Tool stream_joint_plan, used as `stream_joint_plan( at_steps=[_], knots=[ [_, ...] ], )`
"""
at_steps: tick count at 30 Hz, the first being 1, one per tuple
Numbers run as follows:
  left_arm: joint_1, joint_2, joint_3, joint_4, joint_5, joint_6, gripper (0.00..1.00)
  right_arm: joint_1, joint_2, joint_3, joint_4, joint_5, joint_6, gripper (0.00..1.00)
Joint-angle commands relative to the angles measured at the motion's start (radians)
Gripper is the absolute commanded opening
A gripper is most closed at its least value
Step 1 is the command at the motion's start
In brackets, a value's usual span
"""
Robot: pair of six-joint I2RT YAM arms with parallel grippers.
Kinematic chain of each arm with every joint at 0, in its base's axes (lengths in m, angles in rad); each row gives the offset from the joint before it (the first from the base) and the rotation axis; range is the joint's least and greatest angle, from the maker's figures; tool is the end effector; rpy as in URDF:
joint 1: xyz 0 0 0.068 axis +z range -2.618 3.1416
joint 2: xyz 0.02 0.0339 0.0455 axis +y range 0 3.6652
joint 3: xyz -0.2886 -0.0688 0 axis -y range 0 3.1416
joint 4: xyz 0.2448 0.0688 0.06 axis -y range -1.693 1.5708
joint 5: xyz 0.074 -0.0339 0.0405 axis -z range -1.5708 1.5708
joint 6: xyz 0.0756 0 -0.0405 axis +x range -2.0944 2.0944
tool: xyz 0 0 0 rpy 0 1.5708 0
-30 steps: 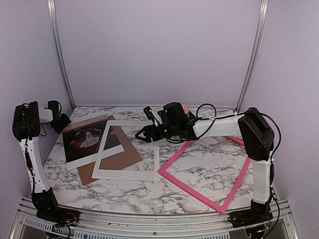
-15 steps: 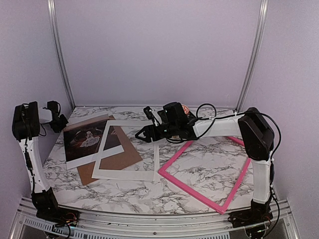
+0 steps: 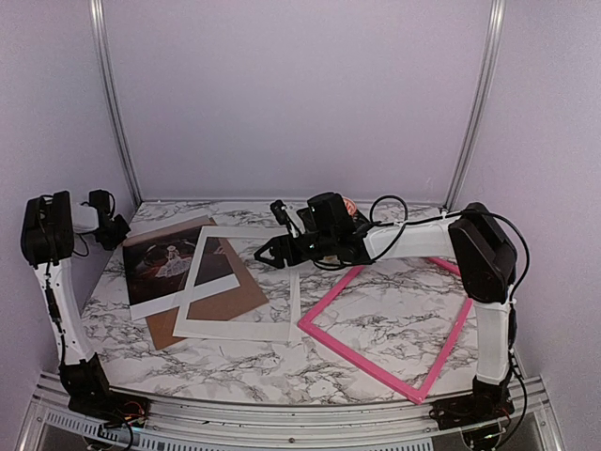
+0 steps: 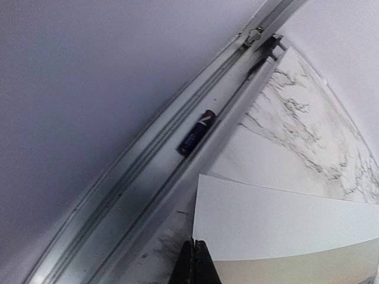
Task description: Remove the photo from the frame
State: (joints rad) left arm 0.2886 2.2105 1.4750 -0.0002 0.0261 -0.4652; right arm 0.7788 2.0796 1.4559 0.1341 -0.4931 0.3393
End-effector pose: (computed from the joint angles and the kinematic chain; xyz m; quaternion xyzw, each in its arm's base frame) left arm 0.5038 0.1475 0.1249 -0.3315 0.8518 -0.0476 0.4029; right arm 0.3438 0.3896 0.2052 -0.3038 0.7841 0.4421 0.3121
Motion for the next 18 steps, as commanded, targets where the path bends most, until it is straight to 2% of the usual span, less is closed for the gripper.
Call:
stream_joint_plan(
  at_steps=[1,9,18],
  knots=[
    [-0.014,-0.119,-0.034,0.026,0.055,-0.054,0.00,0.004,0.020,0.012,0.035,-0.014,0.001,0.67],
    [-0.019,-0.270,-0.139,0.071,-0.015,-0.015,0.00,0.005,0.007,0.005,0.040,-0.009,0.003,0.67],
    [-0.063,-0.530,-0.220,0.114,-0.084,0.079,0.00,0.005,-0.018,-0.005,0.036,0.007,0.003,0.68]
  ],
)
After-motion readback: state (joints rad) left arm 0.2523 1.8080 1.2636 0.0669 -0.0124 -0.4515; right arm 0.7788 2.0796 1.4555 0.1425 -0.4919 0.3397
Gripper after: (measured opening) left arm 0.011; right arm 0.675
